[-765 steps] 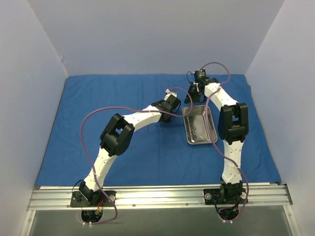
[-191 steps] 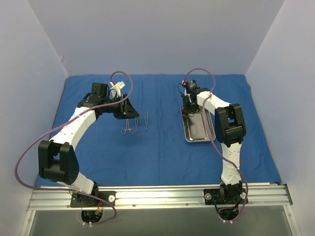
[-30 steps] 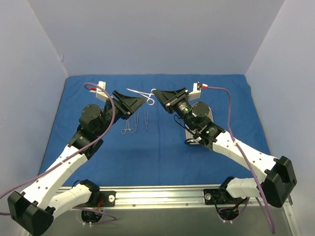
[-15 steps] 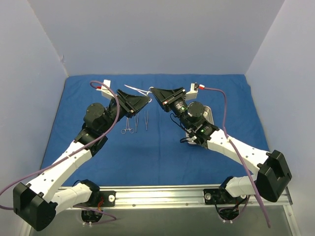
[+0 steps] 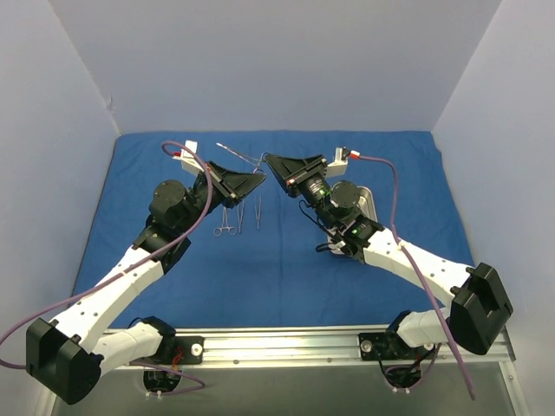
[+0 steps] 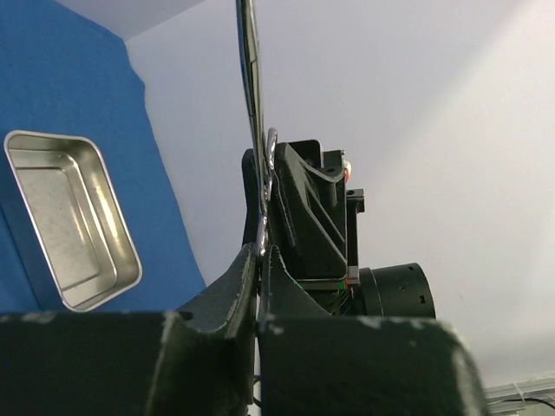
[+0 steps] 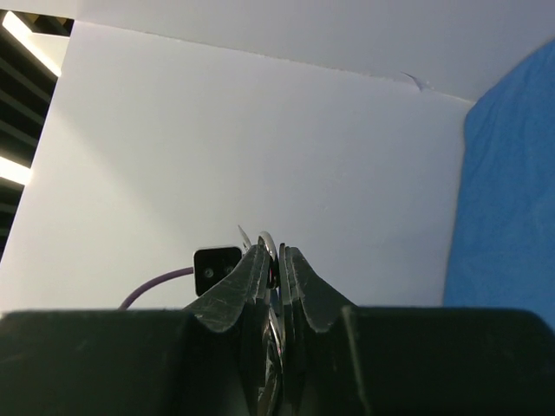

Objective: Open and lay out the surgical kit
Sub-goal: Place the medical item in the surgical kit.

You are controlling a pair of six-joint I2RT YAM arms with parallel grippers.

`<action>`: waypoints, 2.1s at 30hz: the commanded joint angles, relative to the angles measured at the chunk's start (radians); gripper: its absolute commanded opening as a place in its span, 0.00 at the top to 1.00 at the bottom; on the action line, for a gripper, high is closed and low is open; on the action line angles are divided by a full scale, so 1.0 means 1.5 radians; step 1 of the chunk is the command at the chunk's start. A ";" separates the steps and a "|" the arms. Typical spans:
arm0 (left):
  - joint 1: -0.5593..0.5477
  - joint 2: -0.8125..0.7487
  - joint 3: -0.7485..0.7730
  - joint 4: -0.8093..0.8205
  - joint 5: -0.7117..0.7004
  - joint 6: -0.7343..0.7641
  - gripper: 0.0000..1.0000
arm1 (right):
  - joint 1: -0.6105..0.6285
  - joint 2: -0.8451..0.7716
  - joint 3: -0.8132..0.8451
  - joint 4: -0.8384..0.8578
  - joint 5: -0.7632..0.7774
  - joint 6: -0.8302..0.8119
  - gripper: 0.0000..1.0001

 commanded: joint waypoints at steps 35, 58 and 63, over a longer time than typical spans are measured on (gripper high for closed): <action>0.308 0.479 0.406 -0.957 -0.059 0.832 0.98 | -0.164 -0.098 0.213 -0.842 -0.162 -0.575 0.00; 0.328 0.606 0.467 -0.981 0.080 0.926 0.98 | -0.176 -0.024 0.256 -0.856 -0.176 -0.649 0.00; 0.338 0.625 0.480 -0.987 0.084 0.935 0.98 | -0.177 -0.016 0.258 -0.852 -0.181 -0.649 0.00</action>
